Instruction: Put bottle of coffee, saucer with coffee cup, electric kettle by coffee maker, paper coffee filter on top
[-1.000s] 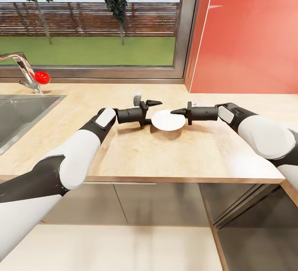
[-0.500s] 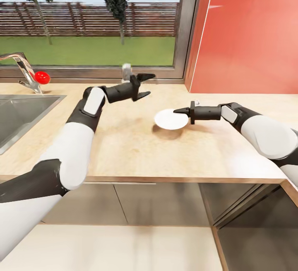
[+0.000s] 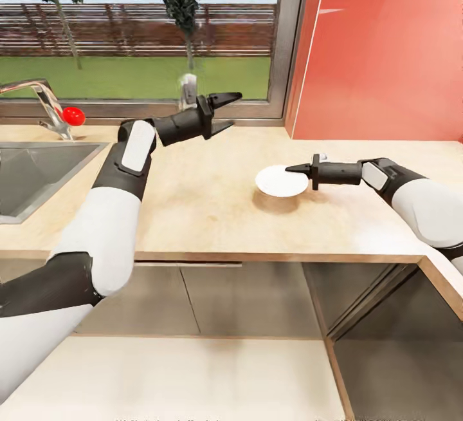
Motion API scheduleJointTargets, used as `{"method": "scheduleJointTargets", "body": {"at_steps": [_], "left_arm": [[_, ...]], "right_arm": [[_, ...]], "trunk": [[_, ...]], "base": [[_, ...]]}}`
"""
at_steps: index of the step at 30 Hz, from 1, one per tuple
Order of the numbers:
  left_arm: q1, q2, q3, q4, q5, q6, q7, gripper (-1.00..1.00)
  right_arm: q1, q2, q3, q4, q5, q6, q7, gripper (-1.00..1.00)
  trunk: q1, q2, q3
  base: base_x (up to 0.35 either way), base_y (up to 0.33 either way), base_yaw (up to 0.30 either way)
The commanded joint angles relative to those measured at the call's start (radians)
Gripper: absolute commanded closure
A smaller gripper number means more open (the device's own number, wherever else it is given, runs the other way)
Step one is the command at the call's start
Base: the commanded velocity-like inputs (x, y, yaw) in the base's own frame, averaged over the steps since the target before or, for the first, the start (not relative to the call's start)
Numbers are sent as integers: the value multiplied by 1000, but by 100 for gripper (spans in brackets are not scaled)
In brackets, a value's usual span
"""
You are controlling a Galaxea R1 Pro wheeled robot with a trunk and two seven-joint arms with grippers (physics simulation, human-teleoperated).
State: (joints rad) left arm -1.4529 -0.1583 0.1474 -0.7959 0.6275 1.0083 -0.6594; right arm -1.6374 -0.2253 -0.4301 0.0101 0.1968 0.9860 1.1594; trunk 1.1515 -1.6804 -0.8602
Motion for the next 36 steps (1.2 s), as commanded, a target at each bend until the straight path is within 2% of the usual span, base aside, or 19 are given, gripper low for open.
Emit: {"method": "scheduleJointTargets", "body": {"at_steps": [1, 2, 3, 4, 5, 6, 8, 9, 11, 12, 14, 15, 16, 19, 22, 25, 30, 32, 36], "left_arm": [[-1, 8, -45, 0, -9, 4, -92, -100], [0, 22, -102, 0, -9, 4, -181, -100], [0, 28, -133, 0, -9, 4, -226, -100], [3, 51, -245, -3, -9, 3, -359, -100], [6, 66, -330, -12, -9, 3, -446, -100], [8, 72, -373, -21, -9, 2, -488, -100], [17, 93, -561, -122, -9, 0, -644, -100], [33, 100, -600, -166, -9, 0, -674, -100], [82, 111, -633, -252, -9, 0, -699, -100], [148, 133, -653, -336, -9, -1, -712, -100], [225, 157, -666, -422, -9, -1, -719, -100], [375, 195, -675, -588, -9, -2, -724, -100], [420, 207, -677, -624, -9, -2, -725, -100], [521, 232, -685, -670, -9, -3, -725, -100], [678, 271, -701, -717, -10, -6, -726, -100], [766, 302, -706, -744, -11, -7, -726, -100], [907, 337, -710, -757, -11, -18, -724, -100], [935, 352, -710, -757, -11, -20, -723, -100], [1067, 410, -710, -749, -12, -44, -720, -100]], "right_arm": [[0, -3, -6, -12, 9, 5, 7, 100], [0, -7, -6, -20, 9, 5, 7, 100], [0, -9, -6, -23, 9, 5, 7, 100], [0, -13, -6, -29, 9, 5, 6, 100], [0, -16, -6, -32, 9, 5, 6, 100], [1, -18, -6, -33, 9, 5, 6, 100], [0, -23, -6, -36, 9, 5, 6, 100], [1, -25, -6, -37, 9, 5, 6, 100], [0, -31, -6, -37, 9, 5, 6, 100], [0, -41, -6, -37, 9, 5, 6, 100], [0, -50, -6, -38, 9, 5, 6, 100], [0, -62, -6, -38, 9, 5, 6, 100], [0, -63, -6, -38, 9, 5, 6, 100], [1, -65, -6, -38, 10, 5, 5, 100], [1, -65, -5, -38, 9, 4, 5, 100], [1, -64, -5, -38, 9, 4, 5, 100], [1, -63, -5, -36, 9, 3, 5, 100], [1, -63, -5, -36, 9, 3, 5, 100], [9, -64, -5, -36, 10, 3, 5, 100]], "trunk": [[0, 0, -1], [0, 0, -1], [0, 0, -1], [0, 0, -1], [0, 0, -1], [0, 0, -1], [0, 0, -1], [0, 0, -1], [0, 0, -1], [0, 0, -1], [0, 0, -1], [0, 0, -1], [0, 0, -1], [0, 0, -1], [0, 0, -1], [0, 0, -1], [0, 0, -1], [0, 0, -1], [0, 0, -1]], "base": [[-43, 0, 0], [-28, 0, 0], [-22, 0, 0], [-11, 0, 0], [-7, 0, 0], [-6, 0, 0], [-3, 0, 0], [-1, 0, 0], [0, 0, 0], [0, 0, 0], [0, 0, 0], [0, 0, 0], [0, 0, 0], [0, 0, 0], [0, 0, 0], [0, 0, 0], [0, 0, 0], [0, 0, 0], [0, 0, 0]]}}
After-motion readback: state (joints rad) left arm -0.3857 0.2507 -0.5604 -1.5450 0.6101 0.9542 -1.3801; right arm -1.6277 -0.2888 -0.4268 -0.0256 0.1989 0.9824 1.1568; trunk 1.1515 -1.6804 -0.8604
